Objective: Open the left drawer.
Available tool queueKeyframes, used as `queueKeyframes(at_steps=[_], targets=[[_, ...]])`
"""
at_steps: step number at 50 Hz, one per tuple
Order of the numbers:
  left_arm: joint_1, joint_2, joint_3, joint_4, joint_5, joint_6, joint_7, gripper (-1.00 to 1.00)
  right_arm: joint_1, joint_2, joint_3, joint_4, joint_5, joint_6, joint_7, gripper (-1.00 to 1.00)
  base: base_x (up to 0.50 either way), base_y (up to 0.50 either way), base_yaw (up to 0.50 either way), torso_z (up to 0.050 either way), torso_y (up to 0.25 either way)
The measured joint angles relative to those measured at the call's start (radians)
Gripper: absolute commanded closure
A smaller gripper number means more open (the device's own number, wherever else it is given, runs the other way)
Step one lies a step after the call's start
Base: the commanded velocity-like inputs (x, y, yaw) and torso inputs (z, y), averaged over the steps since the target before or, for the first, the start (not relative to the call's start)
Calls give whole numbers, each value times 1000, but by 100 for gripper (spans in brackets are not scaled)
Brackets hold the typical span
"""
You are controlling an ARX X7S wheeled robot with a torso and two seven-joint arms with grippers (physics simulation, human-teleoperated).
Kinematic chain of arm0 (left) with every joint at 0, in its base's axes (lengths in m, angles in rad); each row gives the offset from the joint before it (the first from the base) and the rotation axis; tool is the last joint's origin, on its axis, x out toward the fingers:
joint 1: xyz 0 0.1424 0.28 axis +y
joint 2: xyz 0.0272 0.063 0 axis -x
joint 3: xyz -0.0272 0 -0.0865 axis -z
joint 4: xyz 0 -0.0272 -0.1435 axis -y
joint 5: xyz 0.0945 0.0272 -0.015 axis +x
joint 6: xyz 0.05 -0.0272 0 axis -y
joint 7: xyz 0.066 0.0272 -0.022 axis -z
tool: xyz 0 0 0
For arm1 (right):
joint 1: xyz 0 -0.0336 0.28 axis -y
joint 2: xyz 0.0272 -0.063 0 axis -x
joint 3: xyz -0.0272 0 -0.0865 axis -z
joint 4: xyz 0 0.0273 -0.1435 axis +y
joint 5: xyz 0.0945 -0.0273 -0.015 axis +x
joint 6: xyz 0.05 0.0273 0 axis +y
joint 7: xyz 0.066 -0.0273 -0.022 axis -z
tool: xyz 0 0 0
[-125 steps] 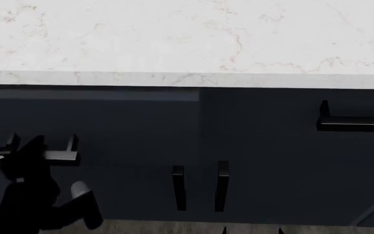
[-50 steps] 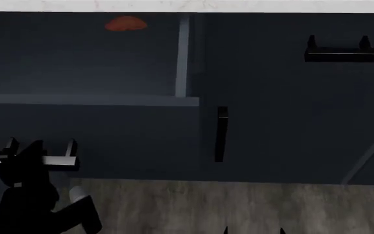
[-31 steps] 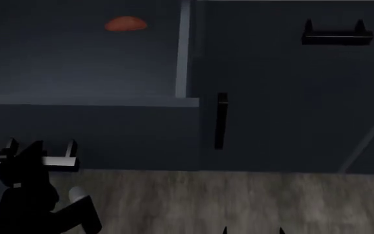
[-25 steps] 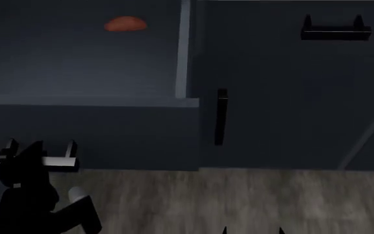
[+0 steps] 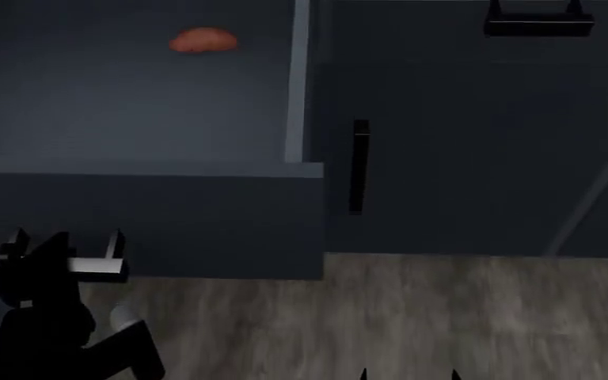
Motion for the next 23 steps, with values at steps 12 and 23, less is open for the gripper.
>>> queueKeyframes(at_steps=[12,23], targets=[[3,-4,1,12,-1,-5,10,100,2,3,-6,-1,-1,3,2,-100,-145,0,0,1,2],[-2,-3,0,7,-7,-1,10,100,3,5,-9,1,1,0,1,-100,-159,0,0,1,1]])
